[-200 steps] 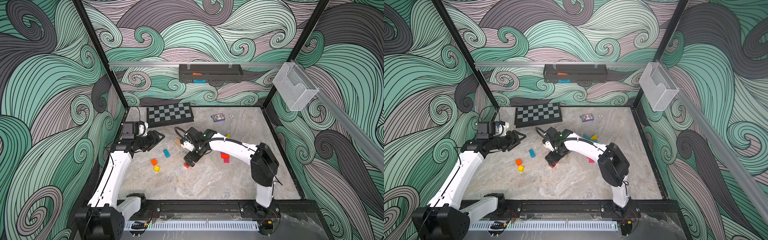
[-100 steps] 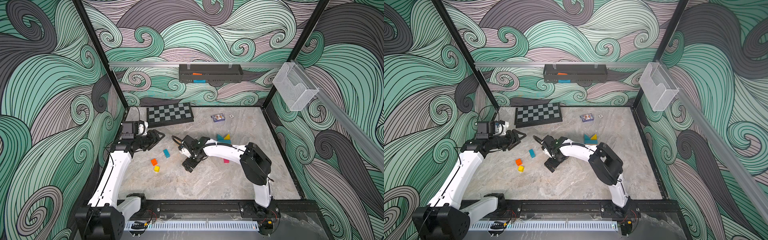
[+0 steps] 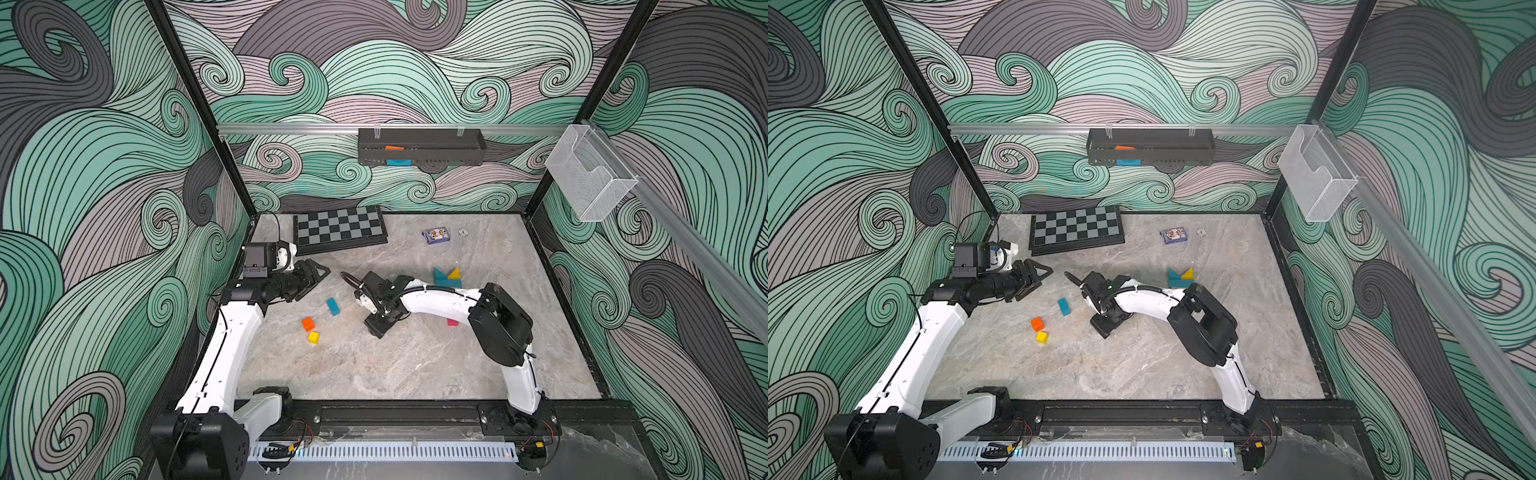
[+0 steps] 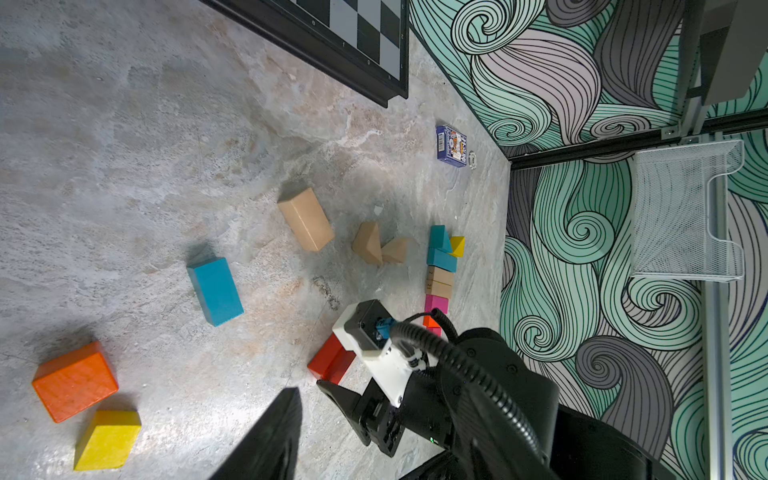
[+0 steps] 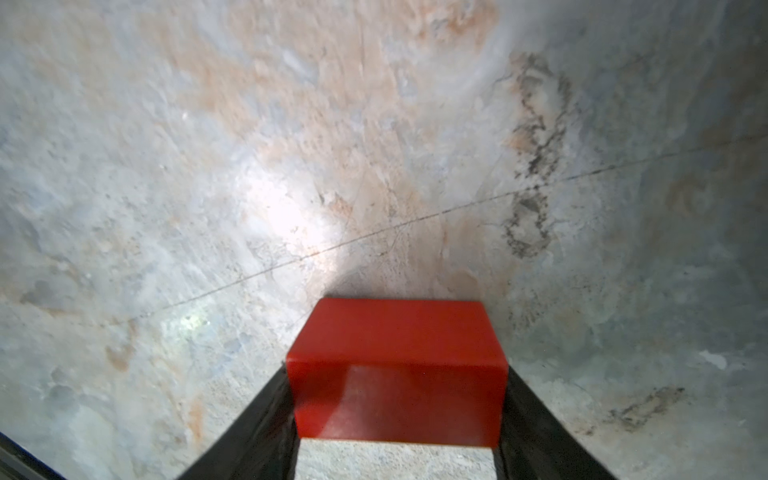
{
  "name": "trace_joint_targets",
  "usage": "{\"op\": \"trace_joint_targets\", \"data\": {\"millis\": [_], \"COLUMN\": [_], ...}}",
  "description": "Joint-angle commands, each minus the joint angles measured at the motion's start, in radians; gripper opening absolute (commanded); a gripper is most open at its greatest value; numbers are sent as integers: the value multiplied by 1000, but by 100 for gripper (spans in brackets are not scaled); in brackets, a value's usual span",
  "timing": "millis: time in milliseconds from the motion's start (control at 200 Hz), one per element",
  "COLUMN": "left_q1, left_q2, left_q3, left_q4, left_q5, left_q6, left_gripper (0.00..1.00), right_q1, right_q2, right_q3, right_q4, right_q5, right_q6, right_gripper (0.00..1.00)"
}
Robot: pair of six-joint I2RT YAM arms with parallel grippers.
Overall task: Assemble a carrot with building blocks
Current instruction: Pick up the building block from the center of the board, then assemble the building block at the center of the board.
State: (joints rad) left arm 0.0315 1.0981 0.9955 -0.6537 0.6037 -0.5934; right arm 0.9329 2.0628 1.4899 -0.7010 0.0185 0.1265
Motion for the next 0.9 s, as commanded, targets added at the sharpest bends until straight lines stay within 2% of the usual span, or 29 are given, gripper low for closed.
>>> {"op": "trace_joint_targets", "data": {"millis": [0,85,215,315,530,896], "left_q1": [10,10,10,9,8,7], "left_q2": [9,10,12,16,34,64], "left_q3": [15,21,29,32,38,45], "left_q4": [-14,-14,-6,12,33,55], "left_q5": [22,29,58,82,109,124], "left_q6": [30,33,43,41,37,30], "left_gripper": [61,61,61,61,61,61], "right_q1": [6,4,-26,-65,-109,-162], "right_q2": [4,4,28,45,74,154], "right_q3": [16,33,144,204,259,311], "right_q4": [-6,-37,-195,-280,-302,-292], "right_q5": [13,47,118,98,80,62], "right_q6": [20,46,181,279,399,521], "right_gripper": [51,47,20,20,19,18]}}
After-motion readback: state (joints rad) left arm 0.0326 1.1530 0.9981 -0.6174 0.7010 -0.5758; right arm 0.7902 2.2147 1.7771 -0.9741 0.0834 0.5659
